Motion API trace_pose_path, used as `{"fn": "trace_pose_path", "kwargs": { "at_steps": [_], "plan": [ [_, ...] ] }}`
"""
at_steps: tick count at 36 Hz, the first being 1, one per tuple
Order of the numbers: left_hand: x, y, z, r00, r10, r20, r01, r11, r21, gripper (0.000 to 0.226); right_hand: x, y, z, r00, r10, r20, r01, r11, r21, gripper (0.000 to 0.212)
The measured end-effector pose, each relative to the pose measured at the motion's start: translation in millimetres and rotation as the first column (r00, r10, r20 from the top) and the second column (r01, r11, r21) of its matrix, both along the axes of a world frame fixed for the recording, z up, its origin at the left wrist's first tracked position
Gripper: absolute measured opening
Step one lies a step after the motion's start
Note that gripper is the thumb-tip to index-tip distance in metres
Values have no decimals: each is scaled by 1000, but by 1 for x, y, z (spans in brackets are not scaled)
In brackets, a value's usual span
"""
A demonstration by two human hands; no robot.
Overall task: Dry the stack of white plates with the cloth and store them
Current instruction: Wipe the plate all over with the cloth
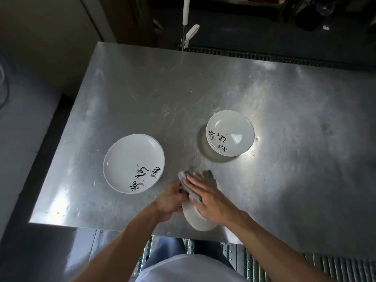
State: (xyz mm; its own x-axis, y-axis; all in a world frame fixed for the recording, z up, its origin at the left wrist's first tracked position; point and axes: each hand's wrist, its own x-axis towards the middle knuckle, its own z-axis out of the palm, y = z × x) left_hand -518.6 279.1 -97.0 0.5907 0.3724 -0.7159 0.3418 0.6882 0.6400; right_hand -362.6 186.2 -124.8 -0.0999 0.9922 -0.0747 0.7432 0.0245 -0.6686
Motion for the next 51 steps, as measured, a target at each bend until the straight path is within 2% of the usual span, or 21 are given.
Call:
{"fn": "trace_pose_path", "kwargs": {
  "at_steps": [3, 6, 9, 12, 15, 16, 17, 20, 21, 24, 25, 28, 29, 33, 34, 36, 37, 39, 45, 48, 51],
  "plan": [
    [3, -2, -2, 996, 88, 12, -87, 996, -28, 38, 15, 12, 1, 988, -154, 27, 156, 983, -102, 53],
    [9, -11, -3, 964, 264, -27, -265, 964, -36, 26, 23, 27, 7, 914, -405, -16, 380, 869, -317, 52],
    [11, -19, -6, 944, 330, -20, -330, 938, -110, 26, 26, 27, 15, 872, -477, -105, 416, 838, -352, 51],
    [5, -19, -6, 965, 260, -14, -260, 958, -117, 33, 24, 17, 21, 927, -350, -133, 305, 912, -275, 48],
    [0, -20, -8, 988, 154, 22, -152, 985, -77, 38, 10, 3, 24, 987, -16, -157, -14, 982, -188, 48],
    [-1, -21, -8, 991, 130, 26, -127, 989, -74, 39, 10, 3, 22, 989, 39, -143, -60, 987, -150, 47],
    [-1, -21, -8, 992, 126, 21, -124, 989, -77, 39, 13, 5, 20, 994, 36, -100, -47, 993, -105, 46],
    [-2, -20, -8, 991, 133, 21, -130, 986, -106, 42, 24, 11, 17, 977, -212, 5, 210, 969, -132, 45],
    [-2, -19, -7, 993, 117, 24, -114, 987, -110, 42, 23, 10, 18, 984, -178, 17, 178, 976, -125, 46],
    [-5, -18, -8, 997, 71, 18, -69, 993, -92, 42, 9, 0, 14, 991, 132, -25, -133, 989, -60, 46],
    [-6, -17, -8, 998, 64, 19, -62, 994, -88, 43, 10, -1, 12, 989, 143, -36, -145, 987, -68, 46],
    [-4, -13, -5, 998, 56, 32, -52, 992, -118, 48, 21, 6, 4, 992, -122, 11, 122, 982, -141, 51],
    [-4, -12, -5, 998, 48, 43, -43, 991, -123, 46, 20, 7, 4, 992, -128, 9, 128, 981, -145, 51],
    [-4, -10, -6, 999, 24, 39, -20, 995, -96, 39, 9, 4, 11, 990, 134, -32, -136, 989, -61, 49],
    [-3, -10, -6, 998, 46, 36, -43, 995, -90, 39, 14, 7, 9, 997, 78, -15, -79, 995, -66, 50],
    [0, -13, -8, 990, 139, 17, -138, 987, -86, 40, 26, 19, 5, 981, -194, 20, 195, 967, -164, 50],
    [2, -15, -9, 980, 201, 1, -200, 976, -85, 39, 31, 23, 7, 942, -334, 36, 332, 908, -255, 49],
    [4, -21, -10, 949, 314, -14, -313, 944, -107, 38, 35, 21, 6, 877, -480, -6, 442, 812, -382, 50],
    [1, -11, -8, 938, 345, -16, -338, 910, -241, 52, 18, -5, 15, 922, -346, -174, 284, 910, -301, 49],
    [-4, -5, -12, 941, 337, -1, -330, 919, -217, 41, 9, -4, 22, 959, -194, -204, 144, 961, -236, 50],
    [-7, -5, -13, 961, 275, 42, -263, 948, -179, 42, 3, 9, 25, 958, -160, -238, 118, 976, -181, 50]
  ]
}}
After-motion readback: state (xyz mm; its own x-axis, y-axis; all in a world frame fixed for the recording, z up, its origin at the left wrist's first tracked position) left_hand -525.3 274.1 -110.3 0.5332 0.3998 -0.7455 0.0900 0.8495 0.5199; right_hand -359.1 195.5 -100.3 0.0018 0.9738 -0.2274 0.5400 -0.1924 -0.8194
